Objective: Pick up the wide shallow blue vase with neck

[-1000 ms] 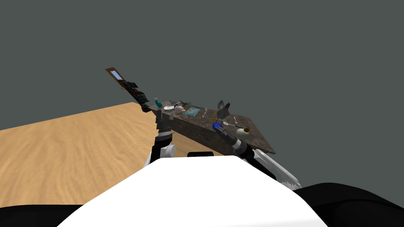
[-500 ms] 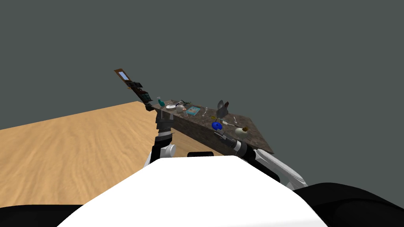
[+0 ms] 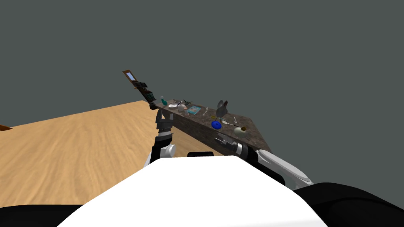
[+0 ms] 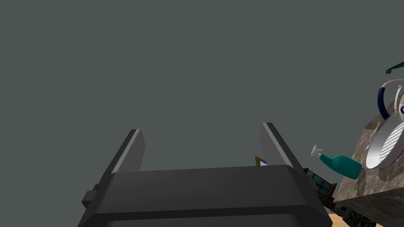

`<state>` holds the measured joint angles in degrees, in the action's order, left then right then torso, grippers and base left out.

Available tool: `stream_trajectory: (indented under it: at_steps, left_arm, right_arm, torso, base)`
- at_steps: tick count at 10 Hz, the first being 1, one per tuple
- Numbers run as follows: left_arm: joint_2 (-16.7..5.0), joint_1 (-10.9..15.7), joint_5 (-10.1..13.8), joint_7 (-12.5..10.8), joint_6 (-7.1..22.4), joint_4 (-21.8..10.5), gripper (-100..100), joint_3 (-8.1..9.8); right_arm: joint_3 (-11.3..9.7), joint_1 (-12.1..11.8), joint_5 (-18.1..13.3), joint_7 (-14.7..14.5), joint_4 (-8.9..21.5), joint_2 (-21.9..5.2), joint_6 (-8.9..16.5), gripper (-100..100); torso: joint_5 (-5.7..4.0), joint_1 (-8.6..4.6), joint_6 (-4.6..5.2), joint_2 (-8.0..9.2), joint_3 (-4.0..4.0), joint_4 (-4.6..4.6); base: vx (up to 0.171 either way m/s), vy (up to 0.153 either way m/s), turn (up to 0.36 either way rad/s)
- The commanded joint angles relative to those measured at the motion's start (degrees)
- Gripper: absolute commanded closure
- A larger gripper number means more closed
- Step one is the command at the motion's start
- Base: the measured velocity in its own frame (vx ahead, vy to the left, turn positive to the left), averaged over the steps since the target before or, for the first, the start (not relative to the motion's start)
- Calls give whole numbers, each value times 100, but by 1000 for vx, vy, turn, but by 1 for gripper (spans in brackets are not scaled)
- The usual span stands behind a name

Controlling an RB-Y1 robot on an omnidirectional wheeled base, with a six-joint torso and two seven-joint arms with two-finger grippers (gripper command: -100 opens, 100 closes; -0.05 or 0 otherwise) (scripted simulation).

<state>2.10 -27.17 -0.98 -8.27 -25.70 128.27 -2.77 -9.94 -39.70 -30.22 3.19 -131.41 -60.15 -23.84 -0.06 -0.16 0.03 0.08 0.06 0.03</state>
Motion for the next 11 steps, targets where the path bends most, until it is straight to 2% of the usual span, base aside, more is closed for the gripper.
stream_trajectory:
  at_steps: [1,2,3,4,6,7,8,9,11]
  left_arm:
    - [0,0,0,0,0,0,0,0]
    - [0,2,0,0,0,0,0,-1]
    - [0,0,0,0,0,0,0,0]
    - [0,0,0,0,0,0,0,0]
    - [0,1,0,0,0,0,0,0]
    - [0,0,0,0,0,0,0,0]
    - [0,1,0,0,0,0,0,-1]
    - [0,0,0,0,0,0,0,0]
    - [0,0,0,0,0,0,0,0]
  right_arm:
    - [-95,-37,-286,77,127,-286,53,-100]
    - [-95,-37,-301,77,127,-477,53,-100]
    - [-95,-37,-301,77,127,-540,53,-100]
    - [-161,-107,-582,138,268,-759,62,-100]
    - [-161,-107,-582,138,268,-1000,62,-100]
    - [-226,-176,-853,200,419,-1212,68,-100]
    - [-226,-176,-862,200,419,-1402,68,-100]
    - [-289,-245,-1078,262,578,-1611,72,-100]
    - [-289,-245,-1139,262,578,-1904,72,-100]
  torso:
    - [0,0,0,0,0,0]
    - [0,-4,-6,6,2,0]
    - [-1,-8,1,8,4,1]
    - [0,-1,1,1,1,0]
    - [-1,-3,0,15,9,3]
    - [1,6,1,2,2,1]
    - [1,2,-5,3,1,0]
    - [0,-2,-1,4,2,1]
    - [-2,-6,2,13,8,3]
  base:
    - [-64,-50,244]
    - [-71,-60,100]
    - [-36,-35,-53]
    - [-85,-54,213]
    - [-64,-29,59]
    - [-56,-32,210]
    - [-66,-45,156]
    - [-101,-50,286]
    - [-63,-30,39]
